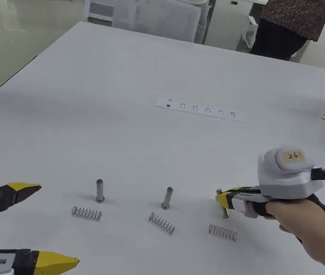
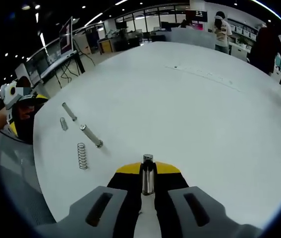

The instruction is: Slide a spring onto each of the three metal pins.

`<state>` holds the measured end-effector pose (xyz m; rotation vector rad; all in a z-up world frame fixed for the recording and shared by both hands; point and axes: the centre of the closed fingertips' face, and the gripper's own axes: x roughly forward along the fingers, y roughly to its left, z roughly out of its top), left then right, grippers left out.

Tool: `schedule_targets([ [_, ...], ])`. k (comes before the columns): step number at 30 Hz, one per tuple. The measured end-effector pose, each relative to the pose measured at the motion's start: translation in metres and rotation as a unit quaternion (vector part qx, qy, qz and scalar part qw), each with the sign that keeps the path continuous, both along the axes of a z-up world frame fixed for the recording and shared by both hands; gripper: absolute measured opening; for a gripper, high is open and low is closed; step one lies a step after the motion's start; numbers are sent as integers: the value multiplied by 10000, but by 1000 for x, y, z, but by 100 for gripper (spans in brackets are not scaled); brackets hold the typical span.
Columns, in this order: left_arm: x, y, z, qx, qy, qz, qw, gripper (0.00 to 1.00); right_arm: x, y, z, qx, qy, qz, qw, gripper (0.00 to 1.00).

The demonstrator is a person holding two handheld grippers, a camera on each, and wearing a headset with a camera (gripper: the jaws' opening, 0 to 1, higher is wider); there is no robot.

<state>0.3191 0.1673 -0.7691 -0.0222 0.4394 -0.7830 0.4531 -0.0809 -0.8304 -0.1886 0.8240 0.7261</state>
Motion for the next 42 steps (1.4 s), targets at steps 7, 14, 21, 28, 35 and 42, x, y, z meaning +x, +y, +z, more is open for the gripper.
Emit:
schedule_targets([
  [7, 0, 2, -1, 19, 6, 31, 10000, 93, -2, 1, 5, 106, -181, 17, 9998, 5],
  [14, -1, -1, -1, 8, 14, 5, 10000, 93, -9, 3, 10, -60, -488, 281, 9984, 5],
  [21, -4, -3, -5, 24, 62, -25, 10000, 93, -11, 0, 10, -134, -531, 319, 9980, 5],
  [28, -4, 0, -4, 22, 54, 6, 10000, 92, -14, -2, 10, -124, -546, 279, 9980, 5],
  [35, -5, 0, -4, 23, 60, -2, 10000, 92, -18, -5, 10, -179, -535, 288, 9980, 5],
  [42, -5, -1, -4, 36, 79, -47, 10000, 92, -21, -5, 9, -262, -561, 365, 9974, 5],
])
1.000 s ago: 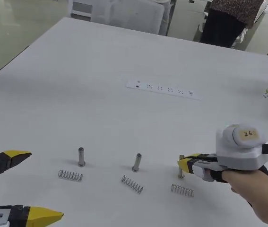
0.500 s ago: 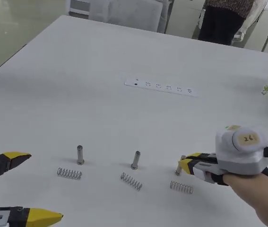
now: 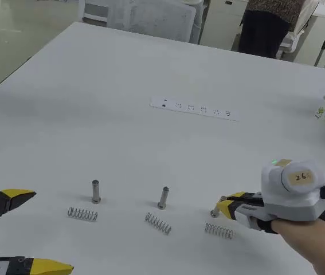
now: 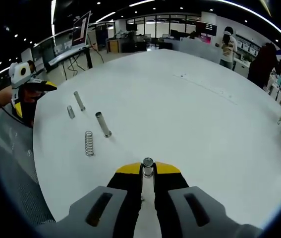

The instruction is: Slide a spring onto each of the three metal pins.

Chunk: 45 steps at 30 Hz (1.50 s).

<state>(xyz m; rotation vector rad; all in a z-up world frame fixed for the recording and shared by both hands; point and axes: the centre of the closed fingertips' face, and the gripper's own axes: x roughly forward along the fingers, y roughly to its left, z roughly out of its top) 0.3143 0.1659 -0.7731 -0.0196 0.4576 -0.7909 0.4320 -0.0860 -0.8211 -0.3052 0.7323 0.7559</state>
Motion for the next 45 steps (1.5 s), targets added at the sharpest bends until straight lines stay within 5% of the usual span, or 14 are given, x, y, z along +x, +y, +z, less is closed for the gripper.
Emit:
schedule_targets([
  [19, 2, 2, 3, -1, -13, 6, 10000, 92, 1, 6, 11, 66, -111, 15, 9999, 9],
  [37, 13, 5, 16, -28, -261, 101, 9996, 94, -7, -9, 33, 181, -359, 16, 9992, 13],
  [45, 11, 5, 12, 13, -201, 71, 9998, 94, -19, -10, 26, -28, -297, 230, 9993, 14],
])
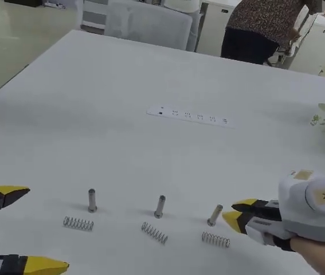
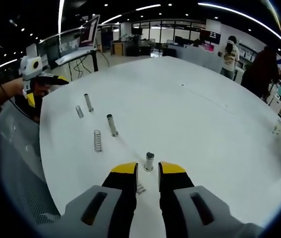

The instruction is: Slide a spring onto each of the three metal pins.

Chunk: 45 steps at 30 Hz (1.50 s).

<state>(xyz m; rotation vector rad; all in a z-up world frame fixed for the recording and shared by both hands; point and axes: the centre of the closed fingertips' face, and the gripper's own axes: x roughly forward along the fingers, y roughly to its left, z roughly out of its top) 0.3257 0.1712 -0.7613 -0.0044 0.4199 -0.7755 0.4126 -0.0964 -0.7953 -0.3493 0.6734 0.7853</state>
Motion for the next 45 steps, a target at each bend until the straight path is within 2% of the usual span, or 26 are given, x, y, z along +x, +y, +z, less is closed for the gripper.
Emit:
schedule_targets([
  [8, -1, 5, -1, 10, 7, 45, 10000, 94, -11, 1, -10, -240, 96, 281, 9993, 14],
  [15, -4, 3, -4, -2, 48, 32, 10000, 93, -20, 2, -20, -483, 189, 570, 9970, 13],
  [22, -7, 1, -5, -4, 80, 16, 10000, 93, -29, 5, -31, -561, 330, 789, 9948, 13],
  [32, -9, 4, -9, 16, 116, 41, 9999, 93, -31, 1, -47, -876, 442, 985, 9903, 13],
  [39, -11, 2, -10, 23, 154, 11, 9999, 92, -28, 3, -52, -1030, 419, 1127, 9874, 13],
  [42, -11, 3, -11, 14, 167, 31, 9999, 92, -28, 3, -57, -1055, 507, 1172, 9862, 12],
  [45, -11, 3, -11, 11, 168, 36, 9999, 92, -29, 3, -62, -1169, 517, 1266, 9837, 12],
])
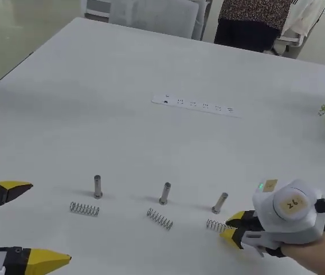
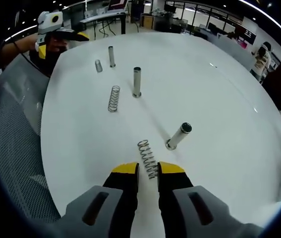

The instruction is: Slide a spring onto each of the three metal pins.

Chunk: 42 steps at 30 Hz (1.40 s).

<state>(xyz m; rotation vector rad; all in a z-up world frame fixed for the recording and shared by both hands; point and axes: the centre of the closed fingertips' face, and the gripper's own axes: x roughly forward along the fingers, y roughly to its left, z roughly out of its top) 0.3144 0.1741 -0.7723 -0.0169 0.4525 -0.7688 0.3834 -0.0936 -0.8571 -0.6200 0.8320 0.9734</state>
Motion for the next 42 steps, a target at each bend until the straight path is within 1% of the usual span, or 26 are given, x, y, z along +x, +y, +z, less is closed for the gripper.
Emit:
schedule_targets([
  [4, -1, 1, -1, -3, 9, 9, 10000, 92, 0, -1, -3, -53, 27, 41, 10000, 12],
  [8, -1, 1, -2, 15, 25, 4, 10000, 92, 0, -1, -4, 21, 124, 8, 9999, 10],
  [14, 1, 3, -3, 31, 18, 12, 10000, 92, -2, -1, -5, -40, 132, 144, 9998, 8],
  [15, 1, 3, -3, 38, 18, 11, 10000, 92, -2, -1, -5, -32, 104, 179, 9998, 8],
  [18, 3, 2, -1, 28, 1, 6, 10000, 92, -2, -1, -5, -12, 124, 192, 9997, 8],
  [21, 4, 0, -1, 8, 4, -15, 10000, 92, -1, -1, -5, 79, 170, 120, 9998, 8],
  [23, 2, -4, -3, 2, 35, -60, 10000, 92, -1, -1, -5, 96, 157, 147, 9997, 8],
  [26, 0, -10, -3, 15, 50, -169, 9998, 92, -4, -1, -4, 11, 130, 243, 9996, 7],
  [28, -1, -12, -2, 8, 42, -201, 9998, 92, -7, 2, -1, 15, 72, 344, 9994, 7],
  [30, -1, -13, 0, -10, 23, -224, 9997, 92, -8, 5, 6, 91, 39, 371, 9993, 7],
  [32, -2, -16, 2, -71, 29, -287, 9996, 90, -9, 8, 11, 136, -7, 431, 9990, 7],
  [34, -3, -18, 2, -62, 34, -377, 9993, 88, -11, 11, 15, 166, -25, 482, 9987, 7],
  [39, -5, -26, 3, -76, 76, -535, 9985, 85, -18, 21, 28, 206, -150, 809, 9964, 8],
  [42, -6, -32, 3, -67, 98, -667, 9977, 82, -21, 24, 31, 214, -164, 931, 9953, 8],
])
